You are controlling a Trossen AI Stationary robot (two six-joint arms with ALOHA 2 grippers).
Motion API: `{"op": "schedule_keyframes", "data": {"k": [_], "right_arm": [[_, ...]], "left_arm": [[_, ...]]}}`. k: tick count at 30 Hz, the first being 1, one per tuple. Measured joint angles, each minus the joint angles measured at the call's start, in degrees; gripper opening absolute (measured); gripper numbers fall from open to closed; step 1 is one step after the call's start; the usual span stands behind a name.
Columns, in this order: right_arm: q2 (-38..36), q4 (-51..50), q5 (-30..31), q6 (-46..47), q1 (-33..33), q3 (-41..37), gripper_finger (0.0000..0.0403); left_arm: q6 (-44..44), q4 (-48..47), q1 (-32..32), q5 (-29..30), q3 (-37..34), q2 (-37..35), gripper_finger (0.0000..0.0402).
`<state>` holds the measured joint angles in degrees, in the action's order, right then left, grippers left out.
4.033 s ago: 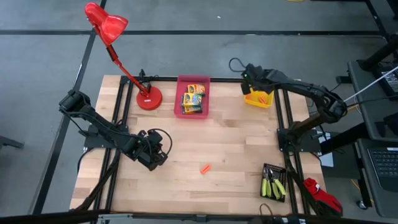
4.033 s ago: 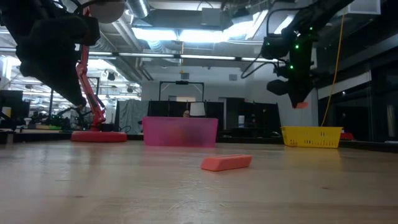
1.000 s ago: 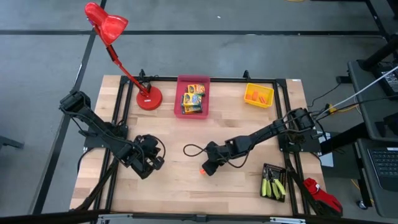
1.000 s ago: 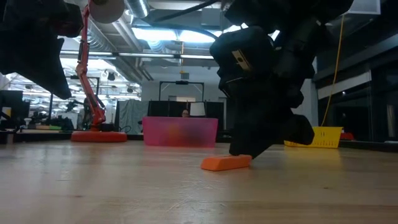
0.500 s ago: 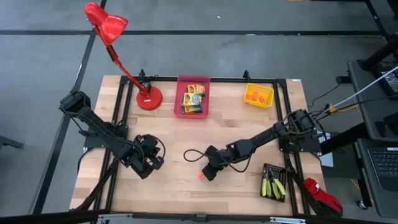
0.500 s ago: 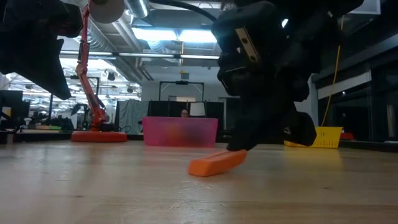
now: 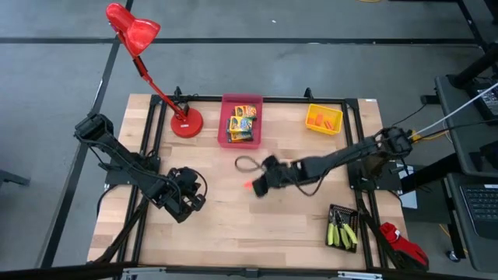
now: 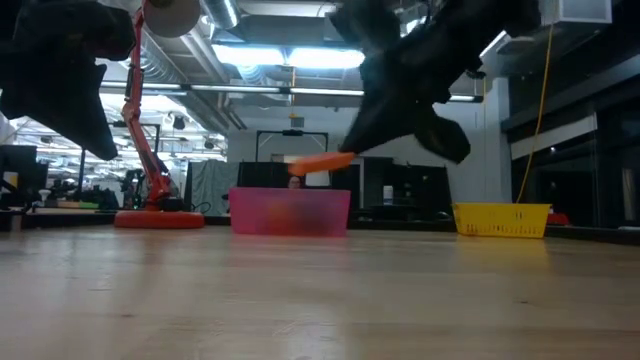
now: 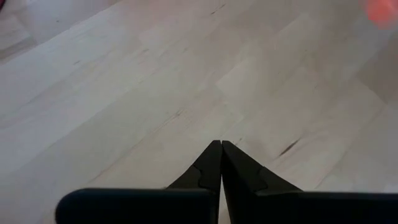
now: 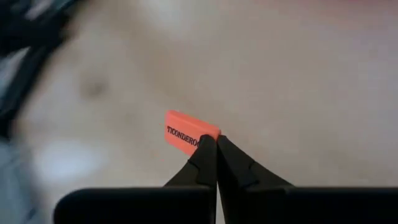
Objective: Pick & Place School Supplies
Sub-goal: Put the orange eraser into the yellow bin
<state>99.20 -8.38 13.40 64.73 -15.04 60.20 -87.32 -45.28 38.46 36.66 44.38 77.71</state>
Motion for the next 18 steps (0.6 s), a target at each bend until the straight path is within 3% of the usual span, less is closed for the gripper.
{"op": "schedule_keyframes", "data": {"k": [7,18], "right_arm": [[-8.3,-19.2,11.2,-1.6,13.0,0.0,0.0],[-13.2,-40.9,19.4,-6.5,34.4,0.0,0.0]], "left_arm": [[0.0,0.0,0.0,0.8,0.0,0.0,0.0004],[-2.0,0.4,0.1,1.4,0.0,0.0,0.0002]]}}
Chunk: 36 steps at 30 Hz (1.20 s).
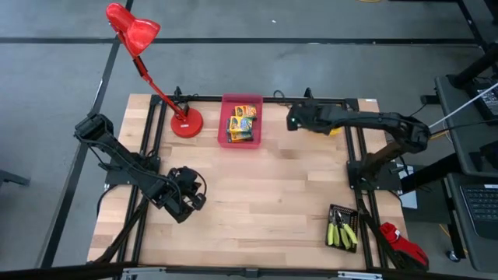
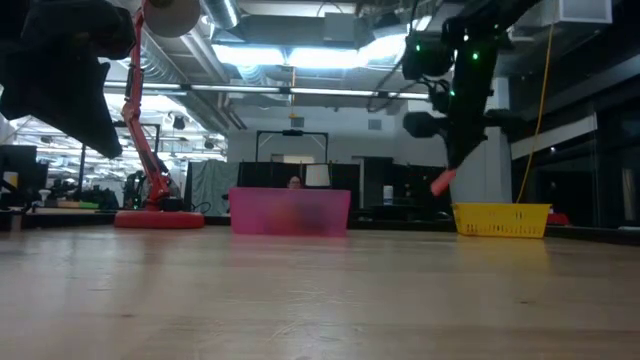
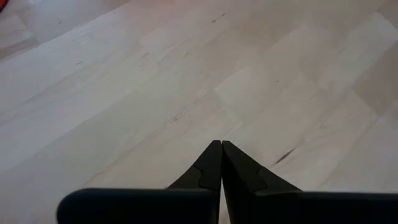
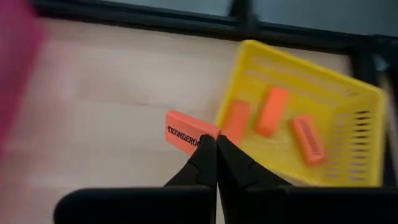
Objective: Pick & Place School Supplies
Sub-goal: Put the orange eraser into the yellow bin, then return to Home Position
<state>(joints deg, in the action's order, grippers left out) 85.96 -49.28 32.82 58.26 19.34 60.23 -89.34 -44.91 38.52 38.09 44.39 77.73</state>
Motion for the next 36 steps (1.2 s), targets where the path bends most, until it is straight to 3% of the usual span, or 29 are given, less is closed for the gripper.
{"op": "schedule_keyframes", "data": {"k": [10,19,30,36], "right_arm": [[-0.2,-4.9,0.0,-1.5,9.3,0.0,0.0],[-0.2,-8.5,-4.6,-4.7,13.6,0.0,0.0006],[-0.5,-4.7,-6.9,-12.6,15.0,0.0,0.0149],[-7.1,-0.4,-6.7,-24.3,15.1,0.0,0.0184]], "left_arm": [[-1.0,0.1,0.1,1.5,0.0,0.0,0.0009],[-1.0,0.1,0.1,4.0,0.0,0.0,0.0004],[0.5,0.2,0.1,8.0,0.0,0.0,0.0006],[13.4,1.7,0.2,15.5,-0.1,-1.2,0.0006]]}}
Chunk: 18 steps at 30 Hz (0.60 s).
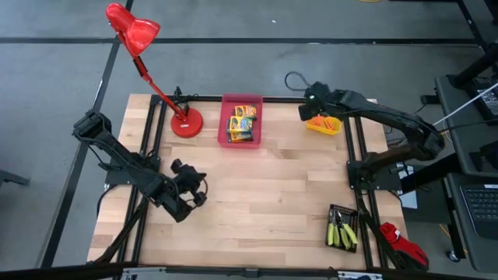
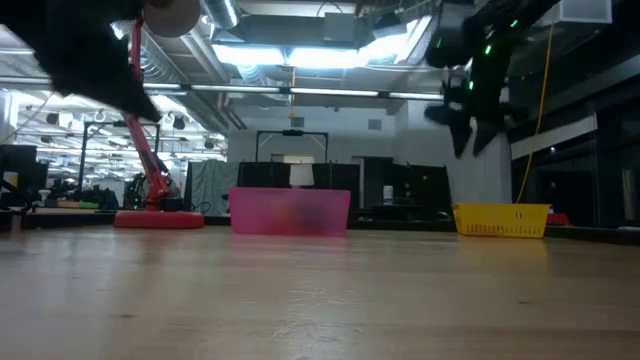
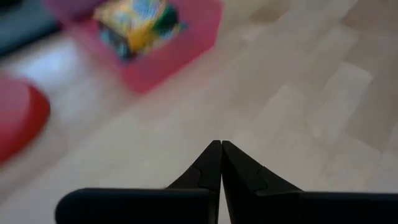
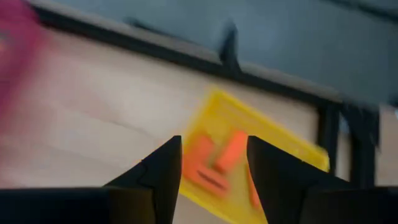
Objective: Pick & Place School Supplies
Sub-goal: Return to Home Position
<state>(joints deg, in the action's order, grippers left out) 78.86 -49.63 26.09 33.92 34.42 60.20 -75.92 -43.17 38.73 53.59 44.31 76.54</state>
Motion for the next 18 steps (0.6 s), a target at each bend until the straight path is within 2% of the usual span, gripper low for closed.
{"op": "schedule_keyframes", "data": {"k": [2,5,8,10,12,14,18], "right_arm": [[-4.3,3.9,-1.6,-4.8,-0.3,-0.2,0.0184],[-11.7,10.7,-6.8,-9.7,-0.7,-2.8,0.0178],[-19.4,16.1,-12.5,-10.4,-0.7,-7.3,0.0169],[-24.1,19.0,-17.1,-10.0,-0.7,-10.8,0.0163],[-28.4,22.8,-22.3,-8.9,-0.8,-14.3,0.0158],[-32.4,27.2,-26.5,-7.7,-1.0,-17.4,0.0154],[-39.2,32.6,-27.3,-5.7,-2.3,-22.0,0.0147]], "left_arm": [[9.3,2.9,-1.7,-0.1,0.0,-2.0,0.0006],[27.9,11.2,-6.1,-6.5,-0.2,-5.5,0.0006],[46.3,28.8,-13.4,-19.1,-3.8,-9.6,0.0006],[54.5,42.4,-19.3,-30.3,-7.6,-11.6,0.0006],[58.5,52.7,-26.2,-41.0,-11.0,-12.6,0.0006],[59.6,58.7,-33.1,-49.1,-13.7,-13.2,0.0006],[61.7,65.3,-43.8,-60.2,-15.9,-13.2,0.0006]]}}
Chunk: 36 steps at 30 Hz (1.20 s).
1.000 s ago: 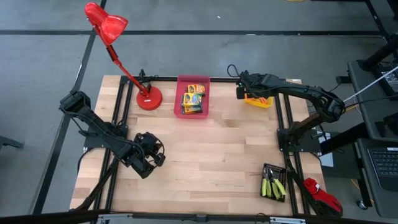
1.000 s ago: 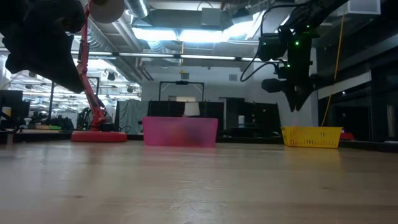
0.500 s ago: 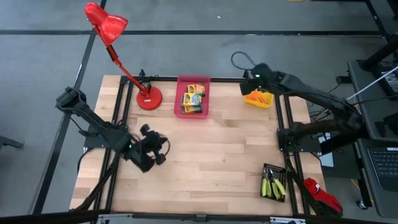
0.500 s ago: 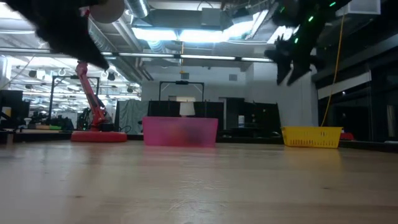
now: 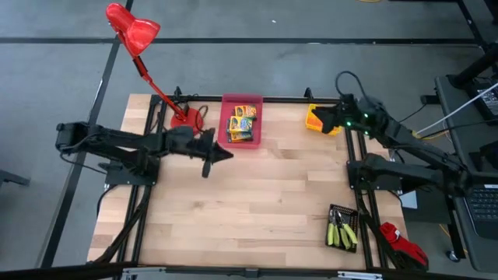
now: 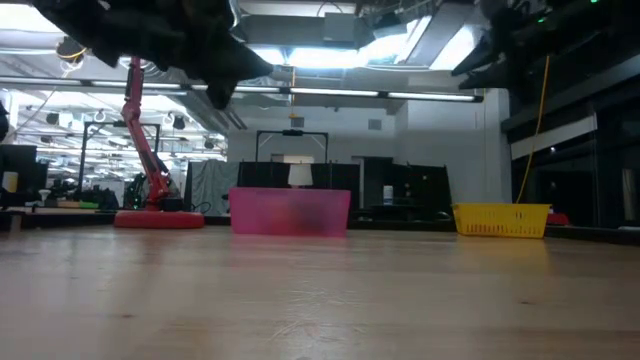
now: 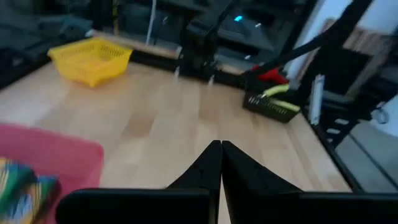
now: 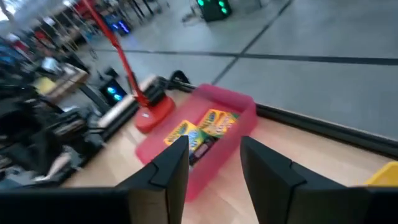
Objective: Pick & Place School Supplies
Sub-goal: Return to Home Position
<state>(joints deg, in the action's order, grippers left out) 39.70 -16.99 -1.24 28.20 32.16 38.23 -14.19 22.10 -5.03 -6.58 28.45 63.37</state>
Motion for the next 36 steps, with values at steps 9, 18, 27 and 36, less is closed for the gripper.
{"op": "schedule_keyframes", "data": {"k": [9,18,27,36], "right_arm": [[-13.7,1.6,4.1,2.9,-3.3,-4.9,0.0146],[-20.0,1.6,8.9,-1.9,-5.3,-5.1,0.0146],[-20.8,1.6,7.7,-3.2,-5.3,-5.1,0.0145],[-20.7,4.6,7.7,-3.9,-5.3,-5.1,0.0145]], "left_arm": [[2.9,2.2,-4.0,-1.4,-1.5,-3.3,0.0006],[1.8,3.9,6.0,14.2,-13.7,-17.2,0.0006],[2.9,-7.1,6.4,14.6,-20.5,-33.7,0.0006],[6.9,-28.3,6.4,17.1,-20.5,-50.9,0.0006]]}}
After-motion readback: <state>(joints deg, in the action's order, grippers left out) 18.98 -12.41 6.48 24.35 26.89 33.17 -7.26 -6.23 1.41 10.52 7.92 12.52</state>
